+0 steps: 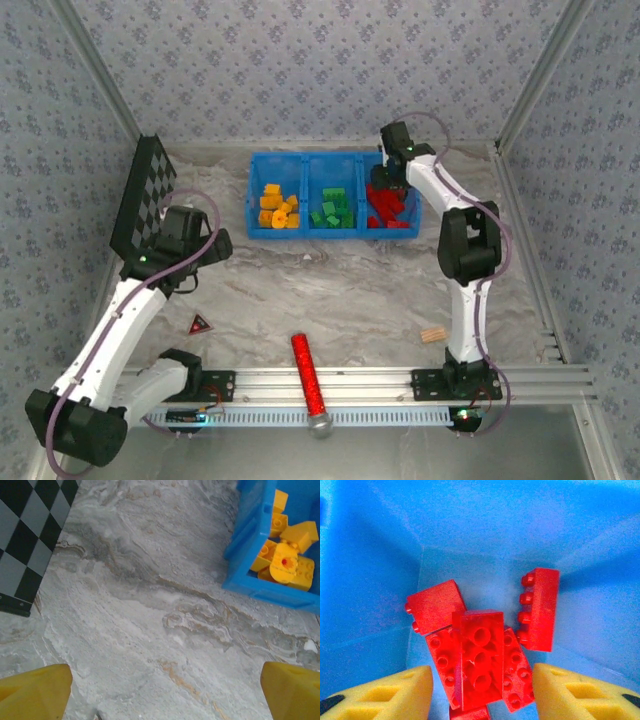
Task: Sort the legos into containers by color
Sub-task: Place the lego in the container.
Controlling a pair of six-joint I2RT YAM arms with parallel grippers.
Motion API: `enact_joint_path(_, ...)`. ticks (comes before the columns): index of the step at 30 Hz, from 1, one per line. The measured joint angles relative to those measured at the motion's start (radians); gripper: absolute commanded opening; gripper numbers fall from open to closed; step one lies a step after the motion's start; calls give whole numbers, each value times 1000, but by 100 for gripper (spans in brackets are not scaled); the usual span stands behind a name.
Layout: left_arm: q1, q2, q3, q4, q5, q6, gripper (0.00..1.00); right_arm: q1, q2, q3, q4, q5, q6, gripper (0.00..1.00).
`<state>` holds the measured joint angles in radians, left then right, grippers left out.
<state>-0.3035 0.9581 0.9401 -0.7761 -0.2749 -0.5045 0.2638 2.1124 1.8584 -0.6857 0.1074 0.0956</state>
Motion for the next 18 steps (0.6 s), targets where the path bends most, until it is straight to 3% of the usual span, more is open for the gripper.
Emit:
enact_joint_path(4, 43, 13, 13, 51, -24, 16, 99, -3, -98, -29, 0, -6, -7, 65)
enact_joint_path(5, 50, 20, 14, 74, -37, 28, 99, -3, -131, -43, 5, -8, -8, 71)
enact_joint_path(8, 55, 53, 8, 169, -61, 89, 99, -2, -257, -129, 30, -18, -11, 100)
enact_joint_path(13, 70, 74, -131, 408, -131, 203, 99, -3, -544, -377, 102, -23, -10, 100)
enact_joint_path(18, 163, 117, -287, 608, -175, 269, 99, -2, -898, -712, 210, 14, 2, 100)
